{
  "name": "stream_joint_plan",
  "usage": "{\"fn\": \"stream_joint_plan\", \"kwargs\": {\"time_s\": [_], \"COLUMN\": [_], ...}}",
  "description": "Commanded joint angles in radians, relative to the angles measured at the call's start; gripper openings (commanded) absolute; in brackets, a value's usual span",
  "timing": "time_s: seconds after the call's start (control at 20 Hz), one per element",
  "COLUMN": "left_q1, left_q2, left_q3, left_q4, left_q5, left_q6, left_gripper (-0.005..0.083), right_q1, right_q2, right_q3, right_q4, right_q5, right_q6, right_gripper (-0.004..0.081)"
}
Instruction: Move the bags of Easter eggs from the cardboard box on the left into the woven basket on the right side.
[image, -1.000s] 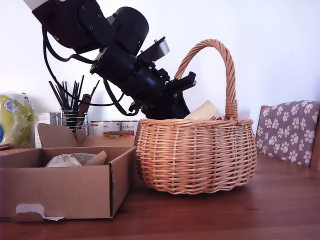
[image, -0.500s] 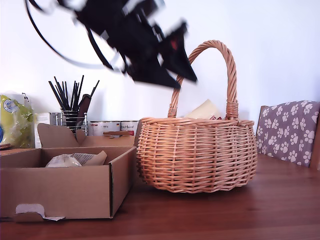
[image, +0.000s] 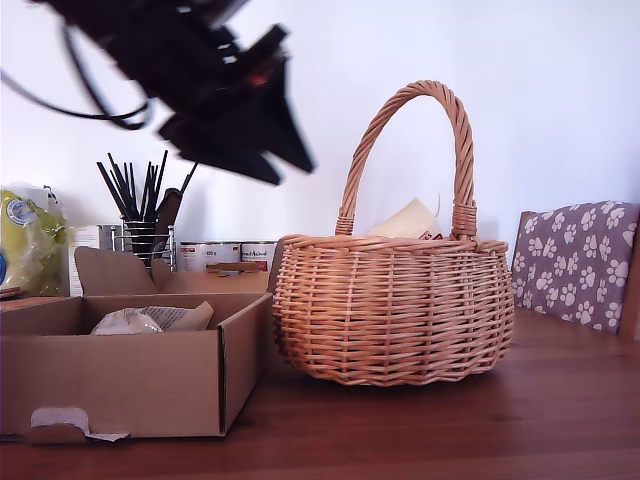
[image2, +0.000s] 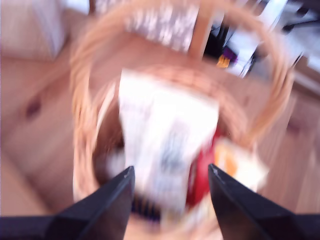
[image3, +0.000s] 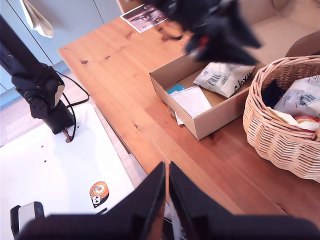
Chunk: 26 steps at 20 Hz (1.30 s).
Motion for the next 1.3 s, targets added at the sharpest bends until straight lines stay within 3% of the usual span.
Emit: {"fn": "stream_joint_plan", "kwargs": {"time_s": [0.0,0.25,0.45,0.55,0.65,1.25], "left_q1": [0.036,0.144,0.168,0.168,0.168,0.173], "left_q2": [-0.07,-0.319,-0.404,-0.392,-0.362,-0.031], "left_q3": [-0.08,-0.319,-0.342,-0.342,-0.342,-0.322], "left_q4": [0.029,0.089,-0.021,-0.058,-0.074,0.17], "left_q5": [-0.001,0.039,-0.036,-0.081,-0.146,-0.171], "left_q6": [0.009,0.024,0.164,0.24,0.33,0.553], "left_gripper": [0.0406,0.0407,0.0453,0.0629,0.0695,0.0695], "right_q1": [0.005,0.005,0.005,0.006,0.016,0.037], "right_q2": [-0.005,-0.005,-0.005,-0.005,-0.005,-0.005], "right_q3": [0.003,0.003,0.003,0.003,0.003,0.003], "right_q4": [0.006,0.002,0.003,0.003,0.006,0.011], "right_q5": [0.0,-0.001,-0.001,-0.002,-0.003,-0.003], "right_q6": [0.0,0.0,0.0,0.0,0.0,0.0], "right_gripper": [-0.0013,-0.0013,-0.0013,-0.0013,-0.0013,-0.0013]}}
